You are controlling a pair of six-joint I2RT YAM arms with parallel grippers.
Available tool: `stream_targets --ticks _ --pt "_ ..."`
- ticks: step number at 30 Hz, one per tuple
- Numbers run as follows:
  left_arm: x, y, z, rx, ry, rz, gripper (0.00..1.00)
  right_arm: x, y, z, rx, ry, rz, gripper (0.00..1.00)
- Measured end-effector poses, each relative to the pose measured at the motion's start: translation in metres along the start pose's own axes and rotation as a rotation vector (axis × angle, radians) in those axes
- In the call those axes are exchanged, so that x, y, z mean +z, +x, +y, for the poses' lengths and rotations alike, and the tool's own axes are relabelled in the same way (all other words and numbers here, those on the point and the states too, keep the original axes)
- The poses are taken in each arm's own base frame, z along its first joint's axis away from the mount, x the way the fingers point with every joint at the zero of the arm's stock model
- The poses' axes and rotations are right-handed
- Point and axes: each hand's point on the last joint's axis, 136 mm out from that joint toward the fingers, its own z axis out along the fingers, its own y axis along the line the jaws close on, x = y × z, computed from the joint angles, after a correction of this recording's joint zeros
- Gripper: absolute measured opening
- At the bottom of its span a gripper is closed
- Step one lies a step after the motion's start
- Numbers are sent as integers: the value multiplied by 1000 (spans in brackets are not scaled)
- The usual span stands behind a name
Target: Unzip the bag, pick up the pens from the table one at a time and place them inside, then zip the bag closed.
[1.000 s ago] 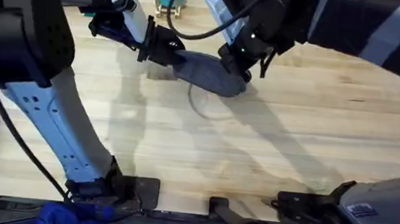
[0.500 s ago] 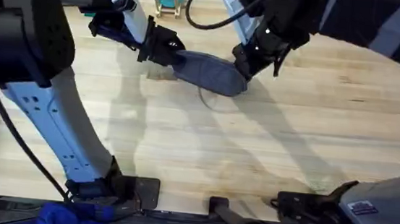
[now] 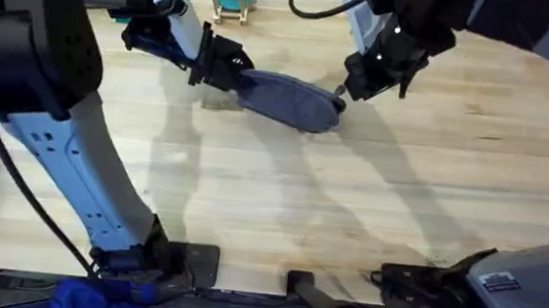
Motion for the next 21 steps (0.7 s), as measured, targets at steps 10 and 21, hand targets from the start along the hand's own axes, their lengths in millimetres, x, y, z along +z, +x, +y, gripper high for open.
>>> stream_targets --ticks 10,21 --pt "0 0 0 0 0 0 42 2 2 -10 33 0 10 33" --pt "0 0 0 -1 1 1 42 2 1 -12 47 1 5 268"
